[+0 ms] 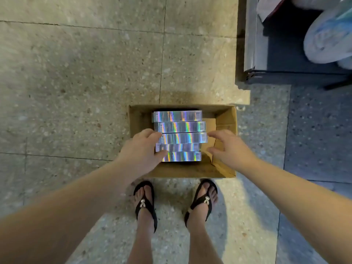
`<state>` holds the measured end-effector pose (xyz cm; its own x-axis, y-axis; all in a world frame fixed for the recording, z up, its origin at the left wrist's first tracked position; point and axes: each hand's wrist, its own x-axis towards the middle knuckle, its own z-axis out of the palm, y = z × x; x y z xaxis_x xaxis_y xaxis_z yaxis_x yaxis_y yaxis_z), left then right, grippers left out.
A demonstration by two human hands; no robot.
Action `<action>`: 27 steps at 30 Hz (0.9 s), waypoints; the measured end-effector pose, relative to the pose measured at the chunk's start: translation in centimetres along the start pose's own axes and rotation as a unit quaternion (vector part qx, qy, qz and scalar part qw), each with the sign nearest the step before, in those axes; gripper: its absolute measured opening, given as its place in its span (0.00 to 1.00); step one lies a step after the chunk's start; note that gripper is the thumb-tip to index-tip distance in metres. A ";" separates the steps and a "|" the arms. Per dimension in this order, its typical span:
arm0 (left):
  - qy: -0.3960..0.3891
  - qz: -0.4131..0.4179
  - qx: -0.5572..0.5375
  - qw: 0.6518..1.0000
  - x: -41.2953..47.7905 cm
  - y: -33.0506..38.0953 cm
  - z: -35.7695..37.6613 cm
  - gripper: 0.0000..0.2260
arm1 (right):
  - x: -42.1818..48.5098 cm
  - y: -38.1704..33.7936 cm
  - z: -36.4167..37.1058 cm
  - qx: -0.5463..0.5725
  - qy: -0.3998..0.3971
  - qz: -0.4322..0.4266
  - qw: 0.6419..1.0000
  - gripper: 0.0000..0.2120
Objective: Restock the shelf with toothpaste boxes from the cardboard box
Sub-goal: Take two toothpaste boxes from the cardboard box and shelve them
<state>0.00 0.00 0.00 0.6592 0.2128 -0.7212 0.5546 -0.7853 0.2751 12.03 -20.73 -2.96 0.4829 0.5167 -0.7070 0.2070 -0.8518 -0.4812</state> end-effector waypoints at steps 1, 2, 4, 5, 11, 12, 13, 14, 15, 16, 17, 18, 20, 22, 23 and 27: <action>0.001 0.009 0.005 1.000 1.2 -0.3 0.6 0.26 | 1.0 0.6 0.7 -0.007 0.002 -0.004 1.000 0.23; 0.009 0.014 0.011 1.000 2.3 -0.6 1.3 0.26 | 2.0 1.0 1.2 -0.015 0.005 -0.006 1.000 0.23; -0.001 0.020 0.032 0.999 4.2 -1.1 2.2 0.27 | 3.8 1.9 2.3 -0.038 -0.002 -0.004 0.999 0.23; -0.004 0.025 0.041 0.999 5.2 -1.4 2.8 0.28 | 4.8 2.4 2.9 -0.051 -0.001 -0.004 0.999 0.24; -0.017 0.021 0.060 0.998 9.4 -3.1 5.1 0.33 | 9.0 4.4 5.4 -0.148 0.005 -0.031 0.988 0.30; -0.018 0.025 0.063 0.998 9.9 -3.3 5.6 0.34 | 9.6 4.7 6.1 -0.162 0.008 -0.041 0.986 0.31; -0.017 0.027 0.067 0.997 10.4 -3.6 6.0 0.34 | 10.1 5.1 6.7 -0.177 0.011 -0.048 0.983 0.31; -0.014 0.029 0.068 0.997 10.9 -3.8 6.4 0.34 | 10.4 5.4 7.3 -0.192 0.014 -0.054 0.980 0.32; -0.009 0.029 0.067 0.997 11.3 -4.0 6.7 0.34 | 10.7 5.8 7.9 -0.207 0.020 -0.059 0.976 0.32; -0.008 0.029 0.065 0.997 11.7 -4.2 7.0 0.33 | 10.9 6.1 8.5 -0.220 0.028 -0.067 0.973 0.32; -0.006 0.032 0.061 0.998 12.0 -4.3 7.3 0.32 | 11.0 6.4 9.0 -0.230 0.038 -0.074 0.970 0.31; -0.005 0.035 0.056 0.998 12.4 -4.4 7.7 0.31 | 11.1 6.7 9.4 -0.235 0.049 -0.078 0.968 0.30; 0.004 0.042 0.042 0.998 13.0 -4.6 8.3 0.28 | 11.2 7.1 10.0 -0.241 0.073 -0.083 0.964 0.29; 0.018 0.041 0.018 0.999 13.4 -4.6 8.7 0.25 | 11.4 7.2 10.4 -0.243 0.080 -0.075 0.964 0.28; 0.028 0.040 0.005 0.999 13.5 -4.6 8.8 0.24 | 11.4 7.2 10.5 -0.242 0.080 -0.070 0.964 0.28; 0.063 0.041 -0.004 0.997 14.0 -4.4 8.8 0.21 | 11.2 7.2 10.4 -0.178 0.082 -0.067 0.978 0.18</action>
<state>2.32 1.26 -16.92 0.7608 0.2195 -0.6108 0.4995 -0.7989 0.3351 10.08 -20.18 -19.71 0.5547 0.6302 -0.5433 0.5468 -0.7683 -0.3328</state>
